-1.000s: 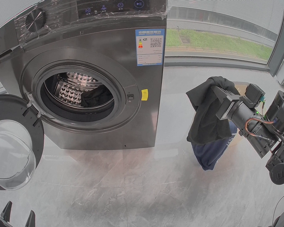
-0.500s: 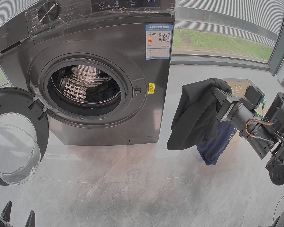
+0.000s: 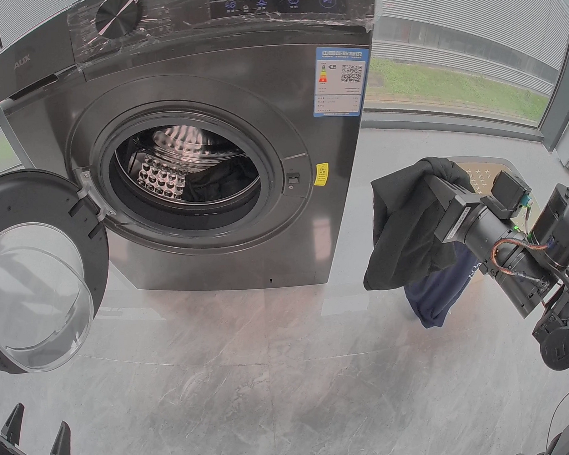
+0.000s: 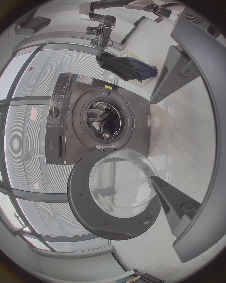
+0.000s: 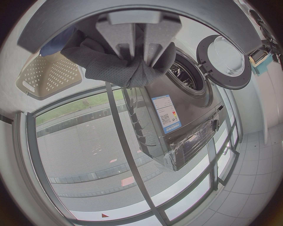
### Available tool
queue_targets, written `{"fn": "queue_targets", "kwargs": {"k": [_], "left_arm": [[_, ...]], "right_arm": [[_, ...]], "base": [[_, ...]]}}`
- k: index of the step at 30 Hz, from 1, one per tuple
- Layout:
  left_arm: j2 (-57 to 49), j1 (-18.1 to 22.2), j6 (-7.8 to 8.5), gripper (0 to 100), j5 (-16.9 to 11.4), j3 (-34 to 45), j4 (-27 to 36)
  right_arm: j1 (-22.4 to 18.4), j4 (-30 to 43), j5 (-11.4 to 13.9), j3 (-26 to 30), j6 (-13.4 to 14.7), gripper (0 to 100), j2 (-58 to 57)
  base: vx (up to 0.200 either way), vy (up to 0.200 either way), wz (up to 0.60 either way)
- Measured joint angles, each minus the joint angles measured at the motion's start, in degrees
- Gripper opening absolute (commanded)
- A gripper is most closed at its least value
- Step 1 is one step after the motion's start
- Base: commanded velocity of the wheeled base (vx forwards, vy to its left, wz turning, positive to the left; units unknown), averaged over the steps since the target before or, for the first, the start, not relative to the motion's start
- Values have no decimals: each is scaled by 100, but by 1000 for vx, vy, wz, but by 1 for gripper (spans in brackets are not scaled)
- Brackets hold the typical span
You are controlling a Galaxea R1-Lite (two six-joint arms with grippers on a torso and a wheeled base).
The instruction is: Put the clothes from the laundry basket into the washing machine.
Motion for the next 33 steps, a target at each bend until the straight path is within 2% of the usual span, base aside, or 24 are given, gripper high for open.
{"fn": "queue_targets", "kwargs": {"k": [8,13,20,33], "left_arm": [[0,-2,0,100,0,0,-4],[0,2,0,100,0,0,-1],[2,2,-2,100,-2,0,0],[2,2,-9,100,-2,0,-1]], "right_arm": [[-4,2,0,-5,-1,0,2],[-6,5,6,6,-1,0,4],[-39,-1,15,28,-1,0,9],[-48,-9,34,41,13,0,22]], "base": [[0,0,0],[-200,0,0],[0,0,0],[0,200,0]]}}
